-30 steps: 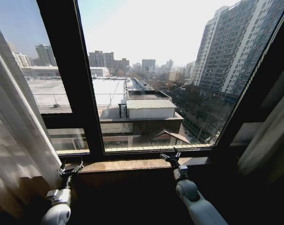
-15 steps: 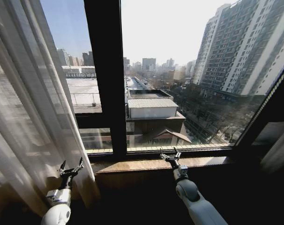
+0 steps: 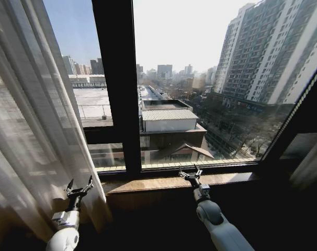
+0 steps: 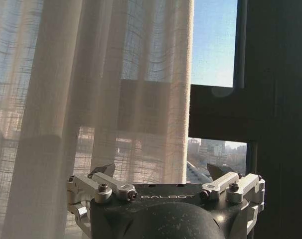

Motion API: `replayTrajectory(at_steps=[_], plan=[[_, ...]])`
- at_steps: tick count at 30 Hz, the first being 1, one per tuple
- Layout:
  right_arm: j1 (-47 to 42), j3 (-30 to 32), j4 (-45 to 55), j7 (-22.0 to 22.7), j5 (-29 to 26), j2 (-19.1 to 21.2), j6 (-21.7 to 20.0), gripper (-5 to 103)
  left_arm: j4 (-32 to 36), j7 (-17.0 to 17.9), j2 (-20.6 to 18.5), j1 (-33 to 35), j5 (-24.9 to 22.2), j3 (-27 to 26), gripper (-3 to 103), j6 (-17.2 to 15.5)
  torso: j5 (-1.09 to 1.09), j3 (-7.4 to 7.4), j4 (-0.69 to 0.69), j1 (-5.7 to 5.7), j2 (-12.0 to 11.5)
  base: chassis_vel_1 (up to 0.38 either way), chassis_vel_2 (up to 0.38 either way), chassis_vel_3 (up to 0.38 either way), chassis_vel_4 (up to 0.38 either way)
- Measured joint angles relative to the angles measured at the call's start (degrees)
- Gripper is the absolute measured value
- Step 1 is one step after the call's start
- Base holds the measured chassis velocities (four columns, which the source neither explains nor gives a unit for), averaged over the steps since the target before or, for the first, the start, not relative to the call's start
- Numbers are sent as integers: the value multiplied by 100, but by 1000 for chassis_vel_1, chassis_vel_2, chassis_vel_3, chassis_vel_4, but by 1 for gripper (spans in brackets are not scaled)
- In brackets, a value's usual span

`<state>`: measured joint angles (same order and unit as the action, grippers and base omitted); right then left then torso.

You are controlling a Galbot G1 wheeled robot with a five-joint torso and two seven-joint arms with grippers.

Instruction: Open the curtains by pulling them apart, changing their state from closed to fully open.

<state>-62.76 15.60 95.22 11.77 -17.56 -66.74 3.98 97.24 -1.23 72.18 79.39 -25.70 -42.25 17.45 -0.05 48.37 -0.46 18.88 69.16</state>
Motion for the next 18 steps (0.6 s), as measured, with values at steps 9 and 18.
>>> replayTrajectory(at_steps=[9,18], plan=[[0,-1,0,0,0,0,0,100,0,1,0,0,0,0,100,0,4,0,-1,0,0,0,0,0,0],[0,-1,1,-1,0,0,0,100,0,1,0,0,0,0,100,0,3,0,-1,0,0,0,0,0,0]])
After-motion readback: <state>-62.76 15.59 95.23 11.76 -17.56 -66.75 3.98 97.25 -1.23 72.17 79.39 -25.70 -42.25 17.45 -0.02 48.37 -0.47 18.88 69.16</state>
